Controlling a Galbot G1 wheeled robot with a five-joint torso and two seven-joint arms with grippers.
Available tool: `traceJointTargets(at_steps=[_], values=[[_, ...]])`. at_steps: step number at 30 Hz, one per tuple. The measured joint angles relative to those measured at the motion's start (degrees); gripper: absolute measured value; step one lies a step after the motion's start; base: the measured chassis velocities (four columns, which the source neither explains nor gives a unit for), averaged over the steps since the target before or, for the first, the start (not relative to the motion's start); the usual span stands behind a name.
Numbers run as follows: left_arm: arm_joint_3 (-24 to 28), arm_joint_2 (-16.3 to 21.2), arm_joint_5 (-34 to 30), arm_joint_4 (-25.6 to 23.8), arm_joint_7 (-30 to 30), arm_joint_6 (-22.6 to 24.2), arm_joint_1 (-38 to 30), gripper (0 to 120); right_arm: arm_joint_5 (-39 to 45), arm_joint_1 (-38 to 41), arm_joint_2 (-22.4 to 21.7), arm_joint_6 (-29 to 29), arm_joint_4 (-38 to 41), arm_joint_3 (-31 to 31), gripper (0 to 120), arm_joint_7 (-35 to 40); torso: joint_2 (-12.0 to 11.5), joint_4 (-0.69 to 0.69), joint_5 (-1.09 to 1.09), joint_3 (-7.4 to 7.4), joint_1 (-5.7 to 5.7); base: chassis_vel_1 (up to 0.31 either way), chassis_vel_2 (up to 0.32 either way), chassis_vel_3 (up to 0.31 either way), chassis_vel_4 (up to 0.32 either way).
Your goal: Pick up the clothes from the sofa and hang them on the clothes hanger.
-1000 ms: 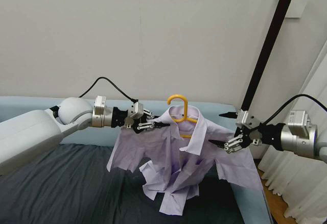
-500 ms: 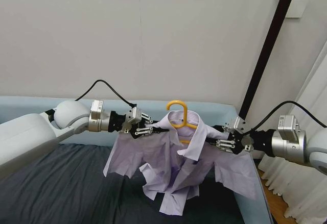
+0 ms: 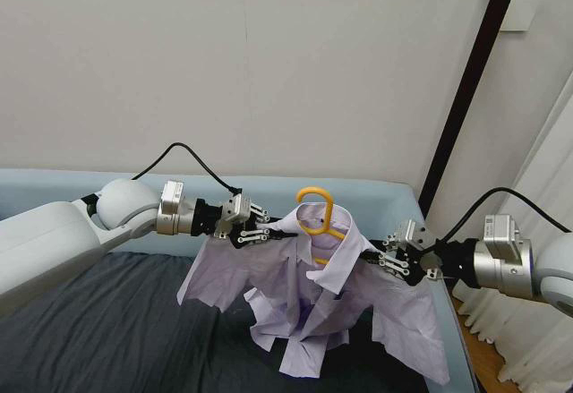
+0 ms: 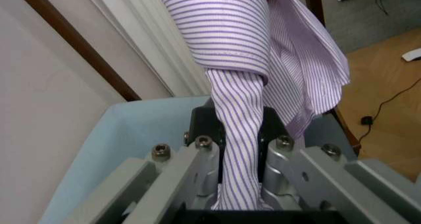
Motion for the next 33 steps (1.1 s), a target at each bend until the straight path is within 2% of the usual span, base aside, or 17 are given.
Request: traceJointTargets(at_steps=[5,9,11,13,16,17,18,21,23,25,26,27,28,29,33], values=[[-0.68,0.76,0.11,-0.30,-2.59,0.04,0.32,17,0.02,-0.79,-0.43,-0.06,-0.73,0.28,8,0.10,0.00,0.00,0.01,0.00,0.00,0.000,0.000,0.000,0.000],[-2.38,1.95,1.36,-0.73,-4.46,-0.76,1.42,33,0.04,-1.31,-0.30,-0.27,-1.72,0.36,8,0.69,0.00,-0.01,0.00,0.00,0.00,0.000,0.000,0.000,0.000],[-2.74,2.29,1.71,-0.81,-4.50,-0.98,1.66,36,0.09,-1.37,-0.08,-0.37,-1.94,0.35,8,0.82,0.00,-0.01,0.00,0.00,0.00,0.000,0.000,0.000,0.000],[-3.92,3.53,2.43,-1.26,-4.55,-1.58,2.67,47,0.14,-1.46,0.63,-0.61,-2.59,0.35,8,1.12,0.00,-0.01,0.00,0.00,0.00,0.000,0.000,0.000,0.000],[-12.30,6.79,3.32,-3.29,-4.19,-2.04,10.18,60,-0.50,-2.09,2.15,-0.87,-3.64,0.26,8,1.52,0.00,0.00,-0.01,0.00,0.00,0.000,0.000,0.000,0.000],[-12.30,6.79,3.32,-3.29,-4.19,-2.04,10.18,60,-0.50,-2.09,2.15,-0.87,-3.64,0.26,8,1.52,0.00,0.00,-0.01,0.00,0.00,0.000,0.000,0.000,0.000],[-15.36,8.11,3.43,-4.38,-4.12,-2.15,13.30,65,-0.77,-2.18,2.69,-1.00,-4.02,0.25,8,1.74,0.00,0.01,-0.01,0.00,0.00,0.000,0.000,0.000,0.000],[-18.93,10.94,3.50,-7.04,-5.79,-2.95,17.69,79,0.03,-1.77,4.74,-2.31,-5.29,0.59,8,3.46,0.00,0.01,-0.01,0.00,0.00,0.000,0.000,0.000,0.000],[-20.27,11.96,3.50,-8.25,-6.90,-3.16,19.30,82,0.99,-1.39,5.64,-2.76,-5.98,0.87,8,4.81,0.00,0.01,0.00,0.00,0.00,0.000,0.000,0.000,0.000],[-25.74,13.46,3.59,-11.15,-10.77,-3.19,25.24,91,3.51,-0.79,7.65,-4.12,-7.40,1.67,8,7.15,0.00,0.01,-0.01,0.00,0.00,0.000,0.000,0.000,0.000],[-30.54,13.91,3.75,-12.79,-13.62,-3.11,30.25,96,3.92,-0.77,8.69,-4.61,-8.31,2.11,8,7.53,0.00,0.00,0.00,0.00,0.00,0.000,0.000,0.000,0.000],[-33.19,14.13,3.95,-14.05,-15.85,-2.99,33.96,98,3.88,-0.95,9.68,-4.80,-9.11,2.48,8,7.62,0.00,0.00,0.00,-0.01,0.00,0.000,0.000,0.000,0.000],[-33.19,14.13,3.95,-14.05,-15.85,-2.99,33.96,98,3.88,-0.95,9.68,-4.80,-9.11,2.48,8,7.62,0.00,0.00,0.00,-0.01,0.00,0.000,0.000,0.000,0.000],[-34.95,14.29,4.19,-15.11,-17.79,-2.89,36.95,99,3.50,-1.25,10.69,-4.88,-9.86,2.74,8,7.63,0.00,0.00,-0.01,0.00,0.00,0.000,0.000,0.000,0.000],[-37.82,13.18,5.92,-18.01,-29.14,-1.82,45.34,100,0.64,-1.79,15.39,-4.88,-13.48,2.66,8,7.52,0.00,0.00,0.01,0.00,0.00,0.000,0.000,0.000,0.000]])
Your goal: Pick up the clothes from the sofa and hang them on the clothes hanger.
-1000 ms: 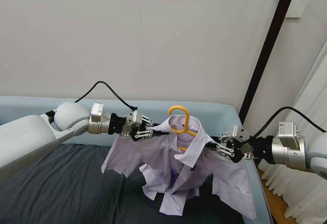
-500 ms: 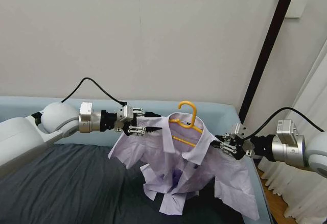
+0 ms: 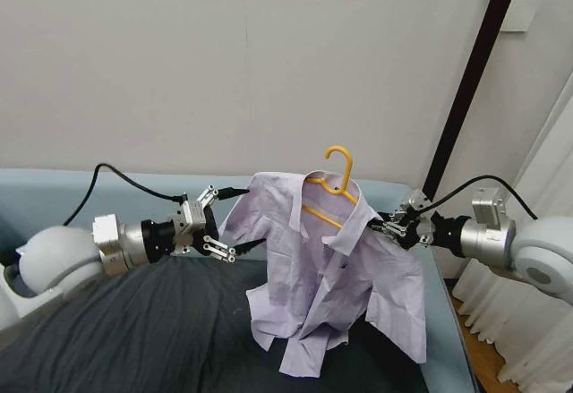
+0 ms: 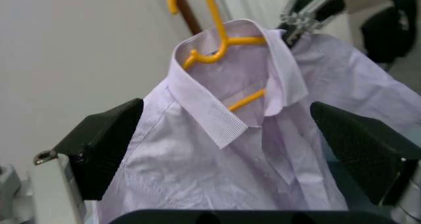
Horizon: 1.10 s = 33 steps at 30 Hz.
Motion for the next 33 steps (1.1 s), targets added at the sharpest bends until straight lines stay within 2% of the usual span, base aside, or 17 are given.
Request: traceJointTargets(at_steps=[1,5,6,9,11,14,17,20,21,22,25,33], values=[[0.00,0.00,0.00,0.00,0.00,0.00,0.00,100,0.00,0.00,0.00,0.00,0.00,0.00,8,0.00,0.00,0.00,0.00,0.00,0.00,0.000,0.000,0.000,0.000],[0.23,-3.81,-1.32,-1.67,-12.74,3.57,2.66,100,-1.36,2.16,3.89,0.00,-3.22,-1.70,8,-0.25,0.00,0.00,0.01,0.01,0.00,0.000,0.000,0.000,0.000],[0.23,-3.81,-1.32,-1.67,-12.74,3.57,2.66,100,-1.36,2.16,3.89,0.00,-3.22,-1.70,8,-0.25,0.00,0.00,0.01,0.01,0.00,0.000,0.000,0.000,0.000],[1.15,-7.92,-2.14,-1.79,-20.95,6.80,3.29,100,-0.51,5.64,5.34,-0.60,-4.88,-2.98,8,-0.14,-0.01,0.00,-0.01,0.01,0.00,0.000,0.000,0.000,0.000],[1.35,-9.21,-2.30,-1.61,-22.87,7.51,3.46,100,0.15,6.71,5.68,-1.01,-5.35,-3.31,8,-0.03,0.00,0.00,0.00,0.01,0.00,0.000,0.000,0.000,0.000],[2.32,-14.25,-2.83,-0.27,-29.46,9.55,3.75,100,2.83,11.07,6.58,-2.69,-6.75,-4.51,8,0.73,-0.01,0.00,-0.01,0.01,0.00,0.000,0.000,0.000,0.000],[2.74,-16.44,-2.90,0.65,-31.35,9.85,3.53,100,4.47,13.01,7.04,-3.78,-7.09,-5.05,8,1.37,-0.01,0.00,0.00,0.01,0.01,0.000,0.000,0.000,0.000],[3.37,-20.75,-2.93,2.58,-33.33,9.88,2.55,100,7.77,16.30,7.96,-5.63,-7.42,-6.27,8,2.93,-0.01,0.00,0.00,0.01,0.01,0.000,0.000,0.000,0.000],[3.37,-20.75,-2.93,2.58,-33.33,9.88,2.55,100,7.77,16.30,7.96,-5.63,-7.42,-6.27,8,2.93,-0.01,0.00,0.00,0.01,0.01,0.000,0.000,0.000,0.000],[3.64,-23.85,-3.30,3.29,-34.03,9.62,1.75,100,10.38,18.25,8.58,-6.99,-7.59,-6.97,8,4.31,-0.01,0.00,0.00,0.01,0.01,0.000,0.000,0.000,0.000],[4.83,-27.74,-4.44,3.60,-35.43,9.74,-0.37,100,17.18,21.43,9.48,-10.20,-7.25,-7.58,8,8.27,-0.01,-0.01,0.01,0.01,0.01,0.000,0.000,0.000,0.000],[7.42,-29.48,-6.28,3.50,-38.58,10.75,-4.97,100,21.30,24.18,8.32,-11.89,-5.47,-8.10,8,10.30,-0.01,0.00,0.01,0.00,0.01,0.000,0.000,0.000,0.000]])
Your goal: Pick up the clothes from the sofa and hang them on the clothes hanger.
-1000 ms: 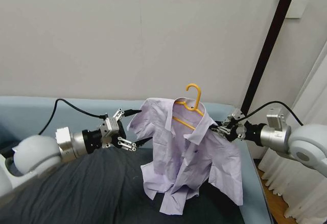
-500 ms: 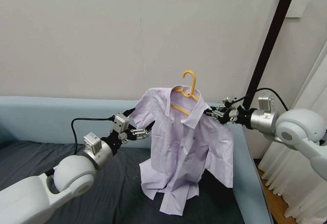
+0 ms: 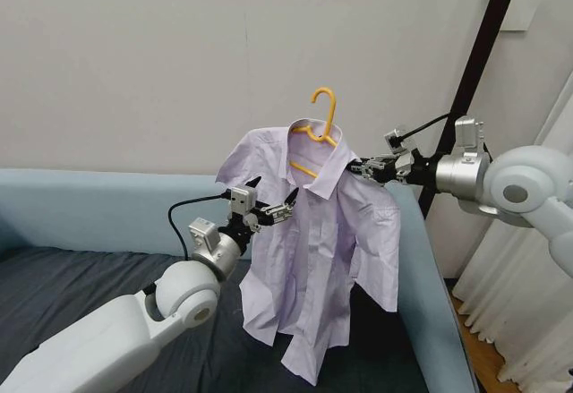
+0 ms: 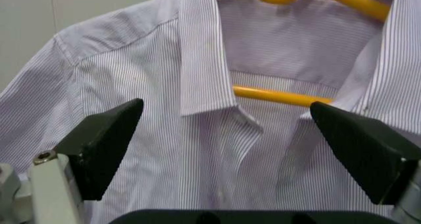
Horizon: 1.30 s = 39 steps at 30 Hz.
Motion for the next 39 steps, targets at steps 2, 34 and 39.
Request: traceJointTargets(at_steps=[2,34,39], values=[[0.61,-0.20,-0.48,0.02,-0.40,0.11,-1.26,97,0.32,0.15,-0.51,-0.02,0.30,0.00,8,0.09,0.00,-0.01,0.00,0.00,0.00,0.000,0.000,0.000,0.000],[2.96,-1.18,-8.31,-1.68,-3.41,1.66,-8.58,0,7.71,6.22,-1.51,-0.80,1.53,-1.36,8,5.67,0.01,0.00,-0.01,0.00,0.00,0.000,0.000,0.000,0.000],[2.82,-0.40,-9.54,-2.41,-3.72,2.09,-9.90,0,8.35,10.68,-1.46,-0.82,0.21,-3.99,8,5.57,0.01,0.00,-0.02,0.00,0.00,0.000,0.000,0.000,0.000]])
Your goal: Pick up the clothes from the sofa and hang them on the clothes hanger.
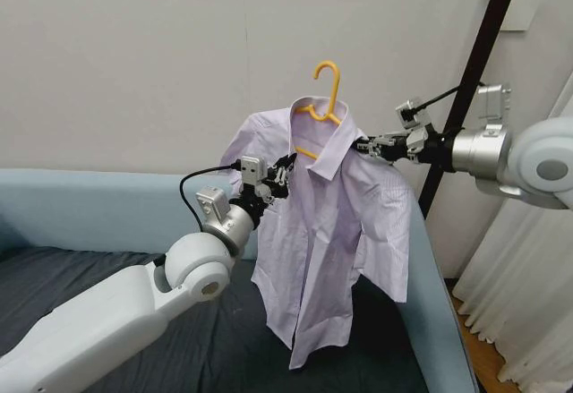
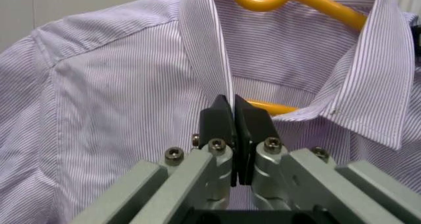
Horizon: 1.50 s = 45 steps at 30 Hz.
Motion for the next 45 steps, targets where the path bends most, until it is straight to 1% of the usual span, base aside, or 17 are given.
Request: traceJointTargets(at_steps=[6,9,14,18,19,22,23,24,27,28,32,34,38,39,42,43,45], values=[[-1.40,1.22,0.55,-1.20,-3.16,1.61,2.05,0,-0.15,-1.04,-0.36,-0.02,0.96,0.15,8,-0.03,0.00,0.00,0.00,0.00,0.00,0.000,0.000,0.000,0.000],[-2.09,2.33,0.55,-2.44,-4.19,3.43,2.00,10,-0.11,-1.82,-0.33,-0.02,1.46,0.61,8,0.73,0.00,0.00,0.00,0.00,0.00,0.000,0.000,0.000,0.000],[-3.07,8.14,1.38,-6.07,-4.88,4.92,3.10,27,0.81,-2.27,-0.82,-0.02,2.03,1.26,8,2.85,0.00,0.00,0.02,0.00,0.00,0.000,0.000,0.000,0.000],[-5.61,13.27,6.60,-11.38,-5.03,4.93,10.97,44,2.95,-2.65,-0.57,0.41,2.43,2.00,8,9.34,0.00,0.00,0.02,0.00,0.00,0.000,0.000,0.000,0.000],[-5.61,13.27,6.60,-11.38,-5.03,4.93,10.97,44,2.95,-2.65,-0.57,0.41,2.43,2.00,8,9.34,0.00,0.00,0.02,0.00,0.00,0.000,0.000,0.000,0.000],[-11.12,14.70,12.07,-15.07,-5.91,3.24,21.65,59,7.15,-2.15,-0.25,0.10,2.88,2.64,8,18.21,0.00,0.01,0.00,0.00,-0.01,0.000,0.000,0.000,0.000],[-11.12,14.70,12.07,-15.07,-5.91,3.24,21.65,59,7.15,-2.15,-0.25,0.10,2.88,2.64,8,18.21,0.00,0.01,0.00,0.00,-0.01,0.000,0.000,0.000,0.000],[-13.84,14.54,13.11,-15.91,-5.92,2.82,25.32,64,8.67,-2.00,-0.48,0.06,3.18,2.79,8,20.56,0.00,0.01,0.01,0.00,0.00,0.000,0.000,0.000,0.000],[-26.92,10.88,16.56,-17.97,-5.73,0.66,43.23,76,13.93,-2.43,-1.78,-0.03,4.66,3.67,8,28.27,0.00,-0.01,0.00,-0.01,-0.01,0.000,0.000,0.000,0.000],[-26.92,10.88,16.56,-17.97,-5.73,0.66,43.23,76,13.93,-2.43,-1.78,-0.03,4.66,3.67,8,28.27,0.00,-0.01,0.00,-0.01,-0.01,0.000,0.000,0.000,0.000],[-40.09,2.25,22.06,-17.58,-2.89,-3.42,60.82,95,15.26,-5.48,-3.14,-0.04,6.11,4.98,8,32.36,0.00,0.02,0.01,-0.01,-0.01,0.000,0.000,0.000,0.000],[-41.33,0.98,22.90,-17.31,-2.10,-4.24,62.67,96,15.01,-6.00,-3.24,-0.04,6.27,5.20,8,32.67,0.00,0.01,0.01,-0.01,-0.01,0.000,0.000,0.000,0.000],[-47.39,-8.75,30.85,-14.80,3.79,-11.18,73.42,100,8.38,-9.88,-2.96,-0.05,6.65,7.23,8,33.27,0.00,-0.02,0.03,-0.01,-0.01,0.000,0.000,0.000,0.000],[-47.39,-8.75,30.85,-14.80,3.79,-11.18,73.42,100,8.38,-9.88,-2.96,-0.05,6.65,7.23,8,33.27,0.00,-0.02,0.03,-0.01,-0.01,0.000,0.000,0.000,0.000],[-48.72,-16.24,37.75,-13.26,6.03,-15.55,78.65,100,5.97,-10.73,-1.18,-0.05,5.69,8.36,8,35.68,0.00,0.00,0.02,-0.01,-0.01,0.000,0.000,0.000,0.000],[-48.72,-16.24,37.75,-13.26,6.03,-15.55,78.65,100,5.97,-10.73,-1.18,-0.05,5.69,8.36,8,35.68,0.00,0.00,0.02,-0.01,-0.01,0.000,0.000,0.000,0.000],[-48.77,-20.42,41.61,-12.69,7.17,-17.98,81.37,100,8.13,-10.35,0.95,-0.05,4.60,9.57,8,40.73,0.00,0.00,0.03,-0.01,-0.01,0.000,0.000,0.000,0.000]])
